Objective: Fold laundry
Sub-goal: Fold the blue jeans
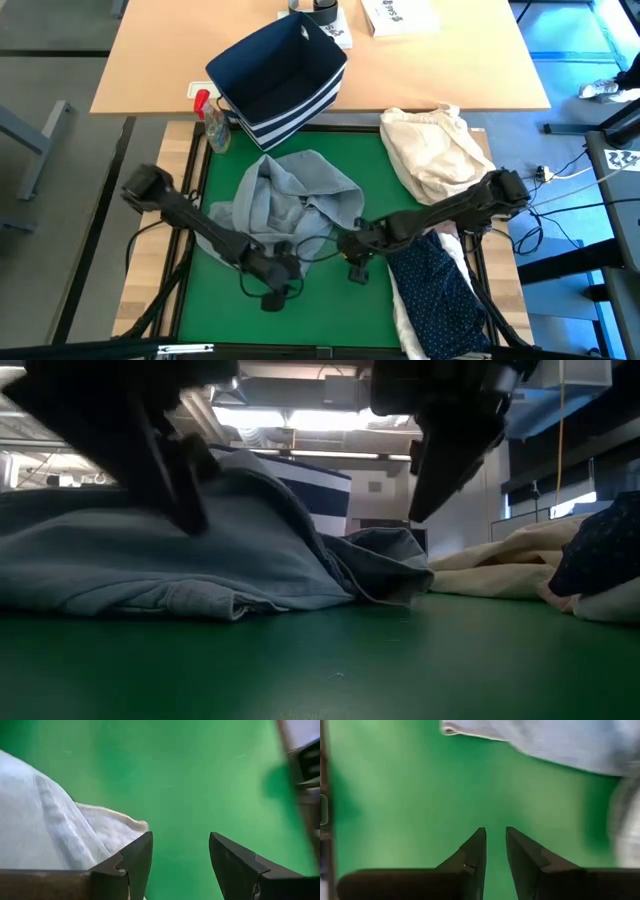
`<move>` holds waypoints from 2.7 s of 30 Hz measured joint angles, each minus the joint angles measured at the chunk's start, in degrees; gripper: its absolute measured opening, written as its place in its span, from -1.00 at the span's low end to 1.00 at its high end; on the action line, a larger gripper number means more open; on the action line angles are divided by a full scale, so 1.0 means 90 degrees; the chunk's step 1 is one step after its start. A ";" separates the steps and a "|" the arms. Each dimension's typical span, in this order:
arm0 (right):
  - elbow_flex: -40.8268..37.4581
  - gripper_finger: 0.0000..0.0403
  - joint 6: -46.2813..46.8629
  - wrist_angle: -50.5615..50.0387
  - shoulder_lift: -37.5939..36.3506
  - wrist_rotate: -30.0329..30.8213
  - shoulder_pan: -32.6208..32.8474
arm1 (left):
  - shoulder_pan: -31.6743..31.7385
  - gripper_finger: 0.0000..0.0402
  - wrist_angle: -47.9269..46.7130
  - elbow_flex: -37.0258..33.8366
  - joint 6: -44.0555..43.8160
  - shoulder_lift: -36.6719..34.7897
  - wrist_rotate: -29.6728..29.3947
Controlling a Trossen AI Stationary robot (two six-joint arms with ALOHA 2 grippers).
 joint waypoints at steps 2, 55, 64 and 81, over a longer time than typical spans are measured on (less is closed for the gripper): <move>0.0002 -0.61 -0.0109 -0.0303 -0.0133 0.0212 -0.0002 | 0.0003 -0.09 -0.0082 0.0240 0.0257 0.0339 -0.0178; 0.4225 -0.44 -0.0467 -0.1646 -0.1321 0.1457 -0.0007 | 0.0151 -0.97 -0.4655 0.6389 0.2531 -0.3305 -0.1203; 0.4289 0.13 -0.0227 -0.3571 -0.1217 0.2434 -0.0007 | 0.0151 -0.97 -0.4769 0.6371 0.2798 -0.3446 -0.1383; 0.4283 0.22 -0.0302 -0.4643 0.0085 0.1544 0.0218 | 0.0148 -0.97 -0.4404 0.6368 0.3342 -0.3474 -0.3110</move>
